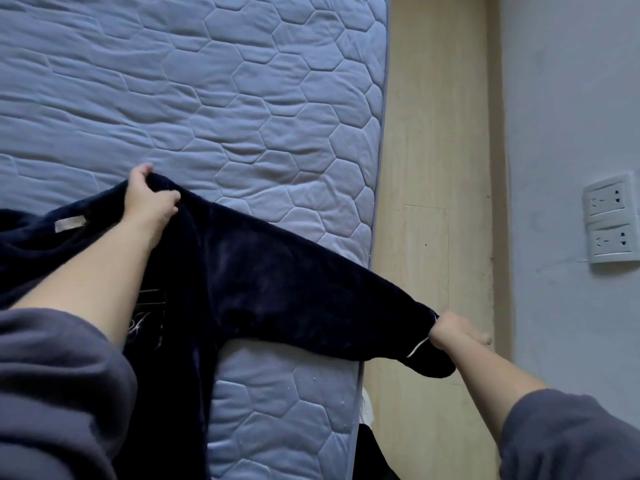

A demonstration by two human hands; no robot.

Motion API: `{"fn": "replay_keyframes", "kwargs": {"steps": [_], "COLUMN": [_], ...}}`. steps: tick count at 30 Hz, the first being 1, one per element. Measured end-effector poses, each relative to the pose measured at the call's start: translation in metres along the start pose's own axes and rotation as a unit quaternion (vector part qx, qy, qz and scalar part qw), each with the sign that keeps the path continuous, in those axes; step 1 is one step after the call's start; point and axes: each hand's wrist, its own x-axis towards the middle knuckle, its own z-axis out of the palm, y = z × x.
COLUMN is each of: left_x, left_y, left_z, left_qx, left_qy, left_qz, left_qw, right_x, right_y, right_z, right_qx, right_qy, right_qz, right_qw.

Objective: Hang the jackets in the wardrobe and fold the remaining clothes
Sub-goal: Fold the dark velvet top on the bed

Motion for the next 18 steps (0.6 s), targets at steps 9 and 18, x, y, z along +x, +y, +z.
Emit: {"fn": "replay_keyframes", "kwargs": {"steps": [9,18], "left_x": [-0.074,-0.176], "left_y": [-0.051,-0.094], "left_z": [0.064,0.142], "left_qx": [0.449,0.495], "left_qy": [-0.002,-0.132], "left_qz": [0.051,0.255], "left_qw": [0.892,0.82], "right_x": [0.003,0.013], "right_y": [0.001,0.056], "right_z": [0.01,0.01], "right_qx": [0.17,0.617], "right_qy": [-0.05,-0.127], "right_qz": [-0.029,-0.035], "right_qw": [0.984,0.776]}}
